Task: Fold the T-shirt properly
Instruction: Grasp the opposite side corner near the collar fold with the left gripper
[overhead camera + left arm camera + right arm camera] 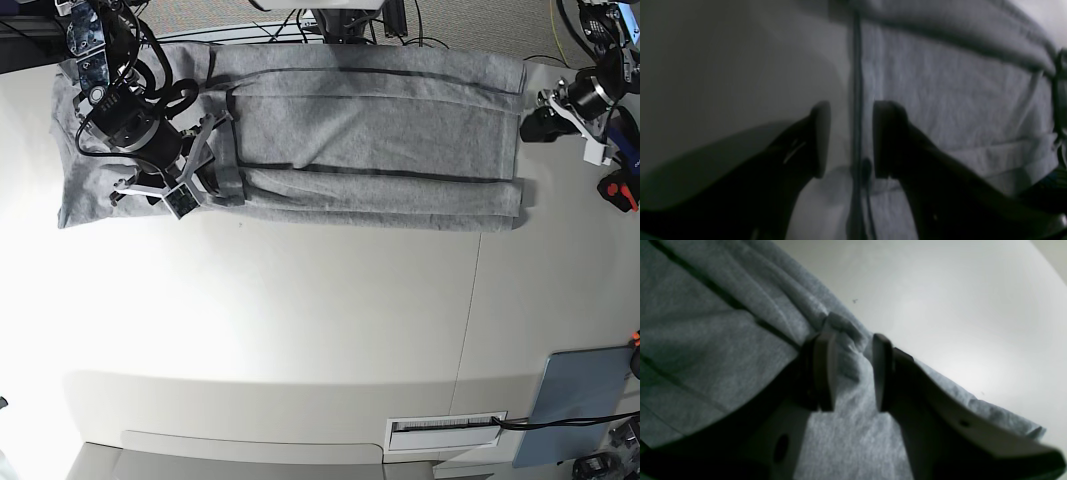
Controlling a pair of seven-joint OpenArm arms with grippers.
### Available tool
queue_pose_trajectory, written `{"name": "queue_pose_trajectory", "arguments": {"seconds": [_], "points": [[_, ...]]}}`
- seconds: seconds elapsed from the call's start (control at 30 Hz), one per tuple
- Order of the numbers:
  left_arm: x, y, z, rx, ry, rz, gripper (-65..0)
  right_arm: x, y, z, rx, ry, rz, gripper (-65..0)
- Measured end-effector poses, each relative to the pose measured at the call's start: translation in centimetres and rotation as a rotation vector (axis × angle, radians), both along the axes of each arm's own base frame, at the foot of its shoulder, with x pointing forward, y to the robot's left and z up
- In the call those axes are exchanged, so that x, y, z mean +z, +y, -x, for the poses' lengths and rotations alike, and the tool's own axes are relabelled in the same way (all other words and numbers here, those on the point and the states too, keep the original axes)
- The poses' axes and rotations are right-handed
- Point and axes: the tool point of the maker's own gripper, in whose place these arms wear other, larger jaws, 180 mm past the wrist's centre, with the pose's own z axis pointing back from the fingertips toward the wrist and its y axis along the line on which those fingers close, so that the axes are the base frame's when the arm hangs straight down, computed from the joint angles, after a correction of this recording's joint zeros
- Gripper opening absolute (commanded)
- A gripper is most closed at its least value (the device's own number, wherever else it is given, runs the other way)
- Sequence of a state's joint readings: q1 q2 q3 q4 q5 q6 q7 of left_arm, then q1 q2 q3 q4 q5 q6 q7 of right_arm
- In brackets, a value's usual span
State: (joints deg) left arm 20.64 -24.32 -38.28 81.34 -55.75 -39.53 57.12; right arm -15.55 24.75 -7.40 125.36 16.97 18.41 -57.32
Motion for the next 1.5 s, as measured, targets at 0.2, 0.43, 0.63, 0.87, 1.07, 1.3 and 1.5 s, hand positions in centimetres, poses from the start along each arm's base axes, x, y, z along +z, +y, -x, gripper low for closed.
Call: {"name": "queue_pose_trajectory", "arguments": {"seconds": [0.2, 0.43, 0.63, 0.87, 1.07, 1.3, 1.5], "points": [[-0.6, -0.1, 1.6, 0.004, 0.034, 0.008, -42.8, 0.0, 0.0, 0.0, 0.000, 0.000, 0.000, -46.4], [0.0, -1.3, 2.7, -0.011, 0.048, 0.098, -42.8, 0.1, 0.1, -0.1, 0.002, -0.005, -0.003, -46.4], [1.0, -1.6, 1.9, -0.028, 0.010, 0.092, -42.8, 0.1, 0.1, -0.1, 0.001, -0.005, -0.003, -46.4], [1.0, -0.4, 1.1, -0.017, -0.027, -0.018, -42.8, 0.1, 0.0, 0.0, 0.001, -0.005, -0.003, -46.4], [0.8, 0.6, 0.6, -0.003, -0.047, -0.084, -36.9, 0.1, 0.1, -0.1, 0.001, -0.005, -0.003, -46.4], [0.0, -0.8, 2.5, -0.073, 0.070, -0.027, -36.8, -0.1, -0.1, 0.1, -0.002, 0.008, 0.005, -46.4], [0.6, -1.9, 3.0, -0.092, 0.077, 0.052, -36.8, -0.1, -0.1, 0.1, -0.002, 0.007, 0.005, -46.4]]}}
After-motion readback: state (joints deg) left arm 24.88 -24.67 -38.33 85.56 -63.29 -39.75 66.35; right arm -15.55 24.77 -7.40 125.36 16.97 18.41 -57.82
